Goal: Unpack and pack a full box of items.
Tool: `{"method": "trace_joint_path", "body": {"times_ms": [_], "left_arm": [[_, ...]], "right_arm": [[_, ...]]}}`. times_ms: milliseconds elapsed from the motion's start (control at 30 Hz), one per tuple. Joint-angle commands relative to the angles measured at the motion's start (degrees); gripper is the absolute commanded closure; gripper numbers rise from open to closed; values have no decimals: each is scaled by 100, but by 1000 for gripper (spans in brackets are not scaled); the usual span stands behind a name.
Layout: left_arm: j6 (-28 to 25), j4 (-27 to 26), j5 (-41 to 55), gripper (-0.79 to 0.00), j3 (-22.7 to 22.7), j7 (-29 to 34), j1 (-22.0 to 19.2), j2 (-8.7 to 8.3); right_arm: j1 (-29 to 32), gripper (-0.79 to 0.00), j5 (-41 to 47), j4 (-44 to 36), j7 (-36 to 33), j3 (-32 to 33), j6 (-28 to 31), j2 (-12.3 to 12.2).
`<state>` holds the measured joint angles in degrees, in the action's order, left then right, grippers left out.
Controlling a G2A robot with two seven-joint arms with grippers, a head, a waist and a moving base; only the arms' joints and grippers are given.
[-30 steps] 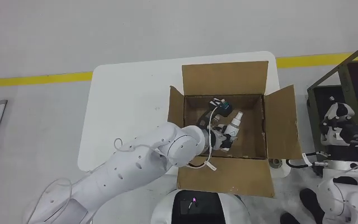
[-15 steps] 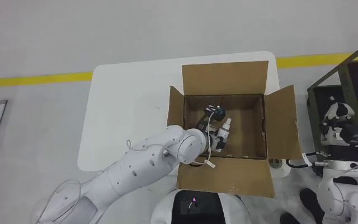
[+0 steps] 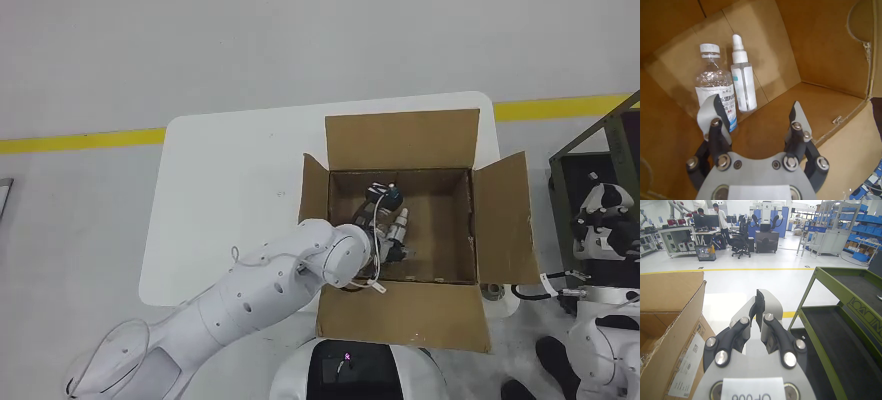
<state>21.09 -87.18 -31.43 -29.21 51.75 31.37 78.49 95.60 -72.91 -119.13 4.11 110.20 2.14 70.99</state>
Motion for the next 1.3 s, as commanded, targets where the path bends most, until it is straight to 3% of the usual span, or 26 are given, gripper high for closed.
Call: {"method": "trace_joint_path", "body": {"times_ms": [0, 300, 600, 933, 1267], "left_arm": [[-13, -150, -57, -785, -103, -41, 46, -19], [-662, -1402, -596, -785, -807, -281, 450, -239], [-642, -2569, -1410, -785, -1595, -225, 872, -435], [-610, -3143, -1963, -785, -2143, 63, 1361, -547], [-716, -3204, -2087, -785, -2352, 159, 1608, -557]], "right_arm": [[28, 0, 39, 15, -81, 14, 33, 2], [257, 0, 314, 363, -626, -145, 2, 41], [-108, 0, -301, 1115, -449, -1031, 293, 60], [-674, 0, -278, 1643, -882, -1677, 125, 114], [-1005, 0, 166, 1828, -1257, -2054, 158, 164]]}}
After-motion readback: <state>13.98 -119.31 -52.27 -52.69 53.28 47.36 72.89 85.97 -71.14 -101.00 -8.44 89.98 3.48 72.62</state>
